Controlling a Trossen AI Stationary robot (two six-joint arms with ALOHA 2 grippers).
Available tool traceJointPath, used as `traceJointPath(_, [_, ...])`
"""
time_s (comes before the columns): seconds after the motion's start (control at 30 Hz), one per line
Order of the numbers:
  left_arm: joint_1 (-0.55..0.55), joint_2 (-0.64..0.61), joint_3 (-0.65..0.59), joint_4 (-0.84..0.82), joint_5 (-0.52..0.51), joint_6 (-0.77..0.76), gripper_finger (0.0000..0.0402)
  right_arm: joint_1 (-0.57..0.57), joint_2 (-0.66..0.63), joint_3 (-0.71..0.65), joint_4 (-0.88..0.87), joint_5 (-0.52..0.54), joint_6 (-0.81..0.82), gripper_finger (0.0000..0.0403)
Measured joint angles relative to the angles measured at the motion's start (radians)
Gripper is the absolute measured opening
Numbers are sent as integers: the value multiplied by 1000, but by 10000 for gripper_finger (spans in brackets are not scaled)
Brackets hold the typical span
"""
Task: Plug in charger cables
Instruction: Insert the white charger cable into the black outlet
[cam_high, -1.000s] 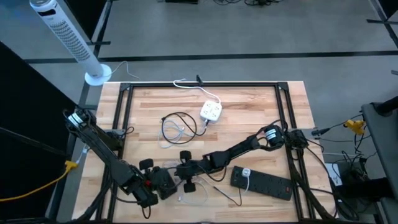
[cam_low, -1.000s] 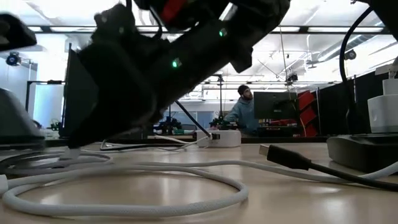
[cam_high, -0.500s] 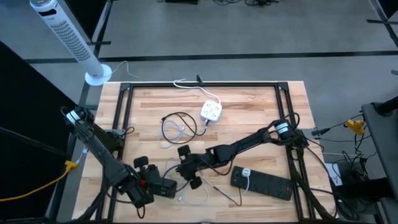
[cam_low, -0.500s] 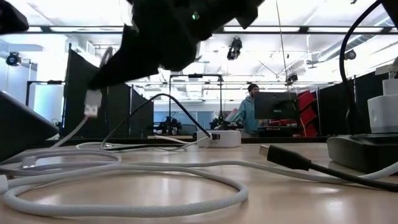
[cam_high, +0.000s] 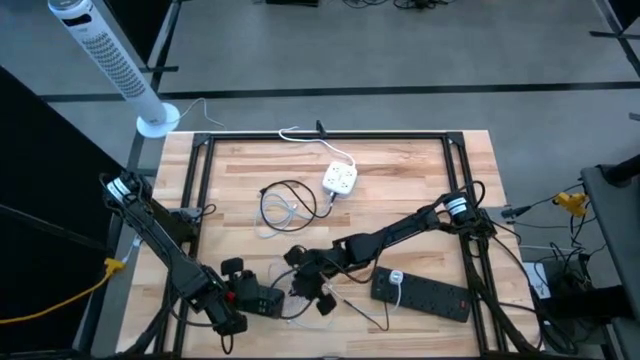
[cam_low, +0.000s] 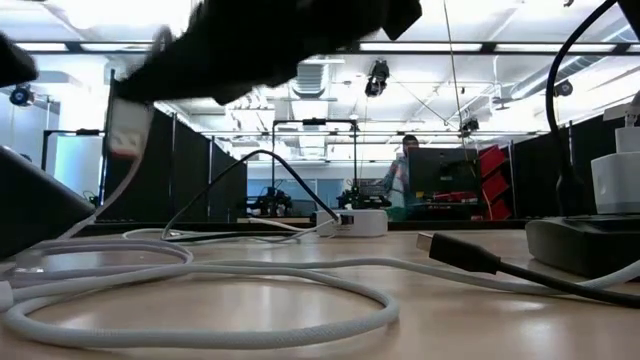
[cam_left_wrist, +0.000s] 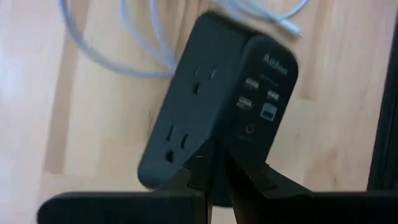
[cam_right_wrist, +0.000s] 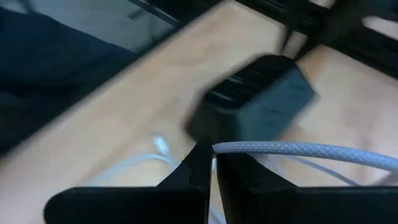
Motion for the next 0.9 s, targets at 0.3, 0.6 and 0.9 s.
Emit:
traceJointPath(0.3, [-30,3,-13,66,63,-203,25,21,-6,-2,37,-136,25,0])
traceJointPath(0.6, [-64,3,-13,360,29,-240,25,21,-35,-2,67,-138,37,0])
traceJointPath(0.9, [-76,3,-21,169,-170,-118,25,28,-38,-2,66,-82,113,0])
